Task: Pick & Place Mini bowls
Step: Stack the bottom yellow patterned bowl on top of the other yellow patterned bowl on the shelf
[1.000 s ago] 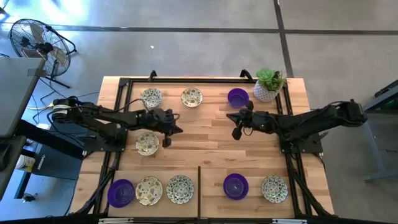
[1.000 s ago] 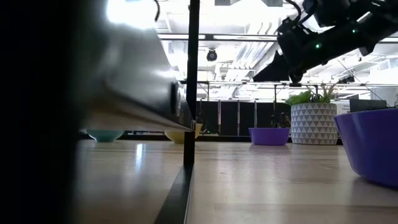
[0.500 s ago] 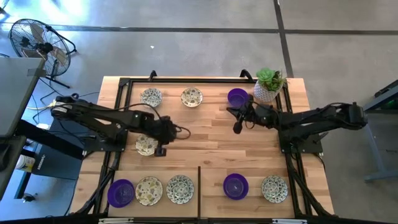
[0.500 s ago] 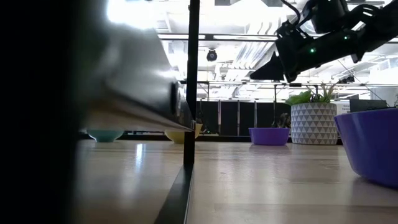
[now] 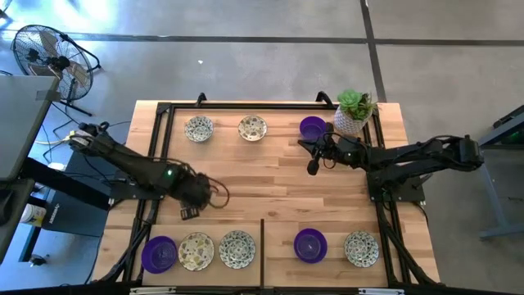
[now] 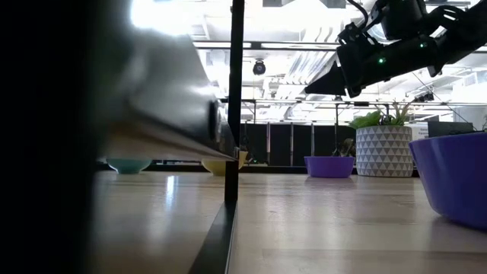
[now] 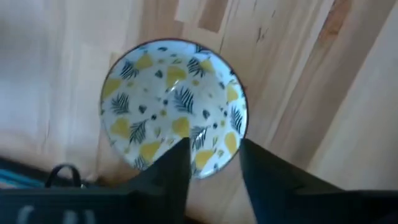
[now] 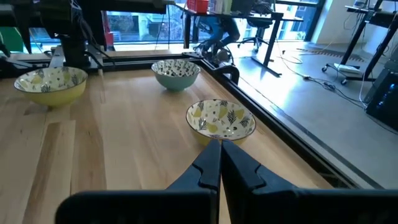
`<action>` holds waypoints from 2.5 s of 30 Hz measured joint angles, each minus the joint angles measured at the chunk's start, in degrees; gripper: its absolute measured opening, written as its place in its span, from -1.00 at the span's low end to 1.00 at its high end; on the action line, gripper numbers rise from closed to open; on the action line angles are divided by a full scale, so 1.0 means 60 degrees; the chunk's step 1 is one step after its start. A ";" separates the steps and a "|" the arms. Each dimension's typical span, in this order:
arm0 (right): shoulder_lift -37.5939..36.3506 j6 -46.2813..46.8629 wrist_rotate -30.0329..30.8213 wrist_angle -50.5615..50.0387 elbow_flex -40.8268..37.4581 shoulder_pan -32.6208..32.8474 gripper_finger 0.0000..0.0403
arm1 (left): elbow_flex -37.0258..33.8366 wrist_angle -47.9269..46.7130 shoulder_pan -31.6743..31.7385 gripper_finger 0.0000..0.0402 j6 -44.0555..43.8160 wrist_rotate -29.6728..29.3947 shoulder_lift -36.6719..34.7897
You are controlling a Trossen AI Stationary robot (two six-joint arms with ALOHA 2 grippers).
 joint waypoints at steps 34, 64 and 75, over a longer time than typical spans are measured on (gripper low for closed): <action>0.0000 -0.0087 -0.0390 0.0240 0.0011 0.0408 -1.00 | -0.1510 0.2202 -0.1280 -0.52 0.0245 -0.1764 0.2080; 0.0001 -0.0149 -0.0382 0.0186 0.0011 0.0659 -1.00 | 0.4748 -0.1382 -0.2670 -0.95 -0.1106 -0.0498 0.1745; 0.0001 0.0080 -0.0386 0.0175 0.0011 0.0659 -1.00 | 0.6921 -0.2748 -0.4162 -0.95 -0.2769 -0.0188 0.3567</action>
